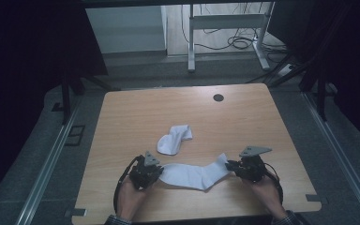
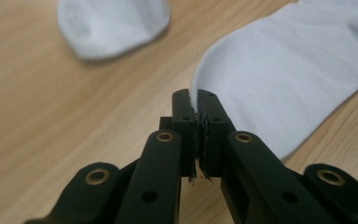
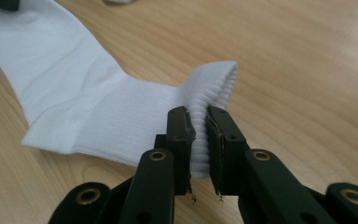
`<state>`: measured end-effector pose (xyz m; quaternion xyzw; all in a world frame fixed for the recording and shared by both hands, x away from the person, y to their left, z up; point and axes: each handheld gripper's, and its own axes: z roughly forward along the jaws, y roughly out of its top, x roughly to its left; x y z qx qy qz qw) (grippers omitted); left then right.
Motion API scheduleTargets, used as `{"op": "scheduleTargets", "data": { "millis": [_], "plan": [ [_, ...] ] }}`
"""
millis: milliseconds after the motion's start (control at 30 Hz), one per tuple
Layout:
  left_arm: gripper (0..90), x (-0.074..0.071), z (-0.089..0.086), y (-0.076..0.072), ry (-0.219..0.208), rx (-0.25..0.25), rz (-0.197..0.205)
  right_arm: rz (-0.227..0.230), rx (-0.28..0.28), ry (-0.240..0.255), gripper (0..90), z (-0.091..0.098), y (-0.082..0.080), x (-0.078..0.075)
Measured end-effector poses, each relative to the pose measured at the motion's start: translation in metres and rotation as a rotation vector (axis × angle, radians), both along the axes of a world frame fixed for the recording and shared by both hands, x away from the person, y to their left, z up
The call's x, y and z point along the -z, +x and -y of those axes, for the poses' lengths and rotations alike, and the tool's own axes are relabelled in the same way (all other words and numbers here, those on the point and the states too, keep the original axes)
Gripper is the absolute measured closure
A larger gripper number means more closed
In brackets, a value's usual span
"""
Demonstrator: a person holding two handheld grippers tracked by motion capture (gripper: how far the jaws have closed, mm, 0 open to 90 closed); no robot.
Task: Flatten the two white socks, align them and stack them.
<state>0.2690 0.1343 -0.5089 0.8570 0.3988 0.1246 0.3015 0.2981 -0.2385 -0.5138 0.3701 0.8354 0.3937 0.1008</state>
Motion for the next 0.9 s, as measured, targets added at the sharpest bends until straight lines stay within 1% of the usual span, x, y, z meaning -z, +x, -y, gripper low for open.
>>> {"op": "scheduleTargets", "data": {
  "millis": [100,167,267,300,367,400,467,533,600,667,800,900],
  "plan": [
    [86.5,0.011,-0.002,0.000,-0.006,-0.009,-0.017,-0.014,0.005,-0.017,78.2,-0.002,0.001,0.010],
    [85.5,0.015,-0.002,0.001,-0.013,-0.013,-0.022,-0.018,0.010,-0.028,77.2,-0.002,0.000,0.015],
    [80.7,0.016,-0.004,0.002,-0.027,-0.023,-0.003,-0.019,0.018,-0.033,75.4,-0.001,0.000,0.017],
    [77.2,0.017,-0.004,0.001,-0.040,-0.033,0.005,-0.018,0.020,-0.033,74.4,0.000,0.000,0.017],
    [66.1,0.015,-0.007,0.001,-0.049,-0.047,0.034,-0.010,0.020,-0.037,70.2,0.001,0.000,0.015],
    [62.0,0.013,-0.008,0.001,-0.053,-0.051,0.043,-0.005,0.022,-0.034,68.4,0.001,-0.001,0.013],
    [55.8,0.009,-0.013,-0.001,-0.071,-0.064,0.070,0.002,0.026,-0.031,64.8,0.003,0.000,0.010],
    [50.2,0.005,-0.018,-0.001,-0.078,-0.076,0.087,0.004,0.028,-0.023,61.5,0.006,0.002,0.005],
    [46.4,0.003,-0.022,0.000,-0.080,-0.089,0.096,0.013,0.033,-0.020,59.6,0.007,0.004,0.001],
    [42.3,0.003,-0.027,0.002,-0.077,-0.104,0.101,0.011,0.030,-0.013,58.3,0.009,0.006,-0.004],
    [39.6,0.006,-0.035,0.005,-0.065,-0.131,0.122,0.015,0.028,-0.013,57.9,0.007,0.010,-0.009],
    [37.3,0.010,-0.042,0.006,-0.073,-0.153,0.124,0.015,0.026,-0.013,57.6,0.006,0.014,-0.010]
  ]
}}
